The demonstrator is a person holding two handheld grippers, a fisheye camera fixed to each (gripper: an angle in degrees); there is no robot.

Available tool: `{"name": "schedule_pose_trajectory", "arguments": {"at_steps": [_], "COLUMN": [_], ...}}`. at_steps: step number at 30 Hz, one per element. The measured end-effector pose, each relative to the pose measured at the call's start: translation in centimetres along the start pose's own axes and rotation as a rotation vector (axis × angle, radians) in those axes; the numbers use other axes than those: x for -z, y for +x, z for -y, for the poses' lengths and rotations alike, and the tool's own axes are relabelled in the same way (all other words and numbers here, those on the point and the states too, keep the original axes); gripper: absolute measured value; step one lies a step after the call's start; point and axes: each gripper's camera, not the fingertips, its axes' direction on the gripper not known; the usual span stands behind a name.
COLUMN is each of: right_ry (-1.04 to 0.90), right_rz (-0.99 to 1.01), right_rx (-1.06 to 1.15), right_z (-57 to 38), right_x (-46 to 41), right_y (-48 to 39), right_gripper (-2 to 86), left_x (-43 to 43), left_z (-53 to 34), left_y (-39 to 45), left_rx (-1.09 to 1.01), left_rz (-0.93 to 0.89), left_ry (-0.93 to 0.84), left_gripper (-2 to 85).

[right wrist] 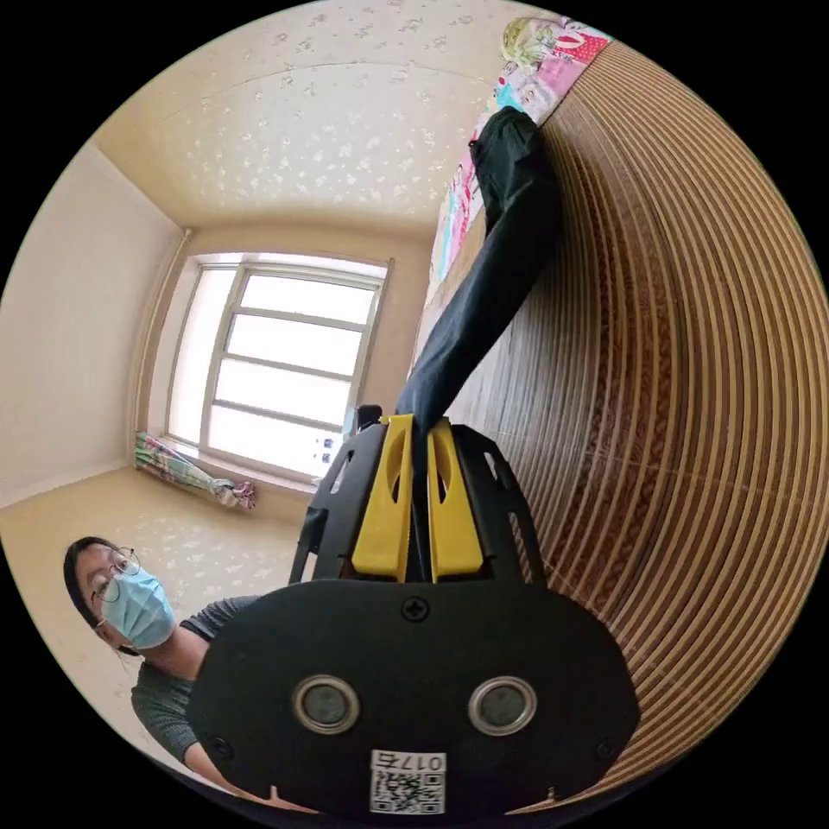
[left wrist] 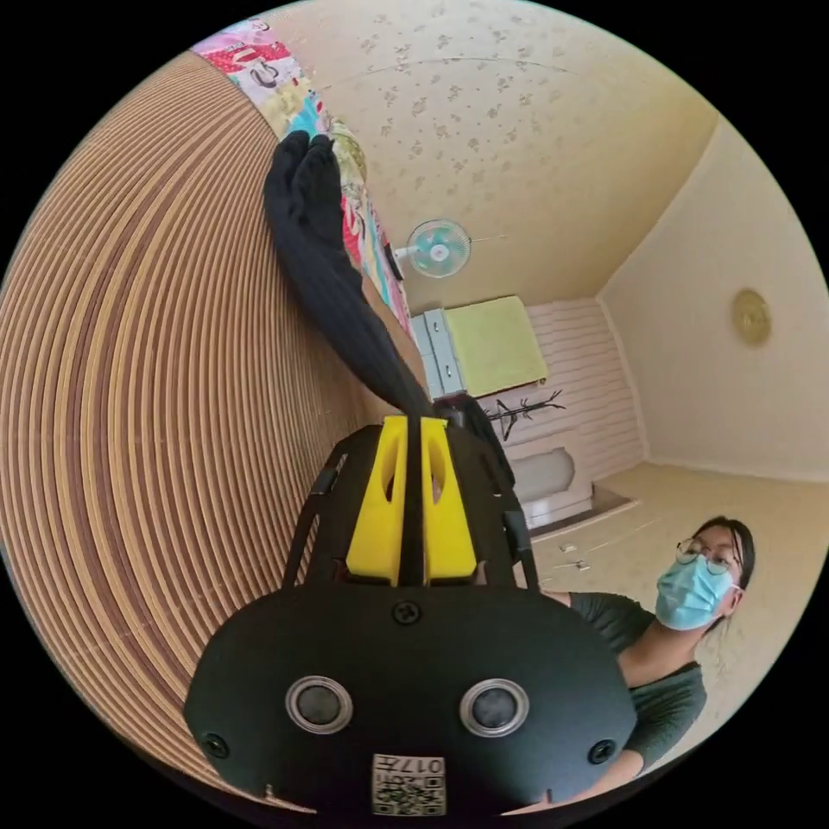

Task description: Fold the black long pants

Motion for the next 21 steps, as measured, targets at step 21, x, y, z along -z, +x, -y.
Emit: {"name": "schedule_pose_trajectory", "arguments": {"at_steps": [21], "right_ry": [0.078], "right_rz": [0.03], "right_rx": [0.906], "right_z": [-25.8], "right_x": [6.4], "right_y": [-45.5], "right_gripper": [1.9], "left_x": [5.6], "left_z": [-24.6], "left_y": [49.4], "left_rx": [-0.922], "left_rz": [-0.085], "left_ry": [0.246], "left_gripper": [2.4]}}
